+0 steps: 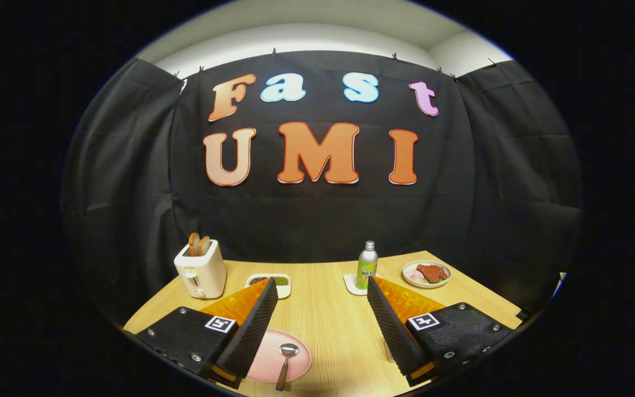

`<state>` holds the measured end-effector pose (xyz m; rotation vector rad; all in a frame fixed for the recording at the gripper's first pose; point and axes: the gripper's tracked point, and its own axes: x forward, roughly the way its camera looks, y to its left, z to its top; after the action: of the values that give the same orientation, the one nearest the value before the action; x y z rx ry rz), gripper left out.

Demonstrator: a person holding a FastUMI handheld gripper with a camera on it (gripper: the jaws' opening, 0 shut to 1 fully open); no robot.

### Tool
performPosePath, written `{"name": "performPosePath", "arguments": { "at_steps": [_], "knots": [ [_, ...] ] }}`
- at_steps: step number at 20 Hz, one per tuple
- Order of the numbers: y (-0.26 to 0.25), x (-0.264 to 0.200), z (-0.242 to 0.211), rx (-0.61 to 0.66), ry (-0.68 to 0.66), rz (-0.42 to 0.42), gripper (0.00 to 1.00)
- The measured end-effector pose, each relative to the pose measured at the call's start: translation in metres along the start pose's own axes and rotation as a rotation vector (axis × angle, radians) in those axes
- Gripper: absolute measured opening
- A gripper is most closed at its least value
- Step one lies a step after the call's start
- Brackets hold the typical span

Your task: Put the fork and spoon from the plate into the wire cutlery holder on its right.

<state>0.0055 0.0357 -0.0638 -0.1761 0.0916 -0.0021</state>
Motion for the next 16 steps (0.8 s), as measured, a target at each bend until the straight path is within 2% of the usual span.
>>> {"name": "performPosePath", "arguments": {
  "at_steps": [11,14,16],
  "knots": [
    [0.053,0.009,-0.127,-0.065,0.265,0.101,0.98],
    [0.060,0.010,-0.153,-0.073,0.328,0.117,0.94],
    [0.067,0.011,-0.166,-0.088,0.363,0.127,0.88]
  ]
}}
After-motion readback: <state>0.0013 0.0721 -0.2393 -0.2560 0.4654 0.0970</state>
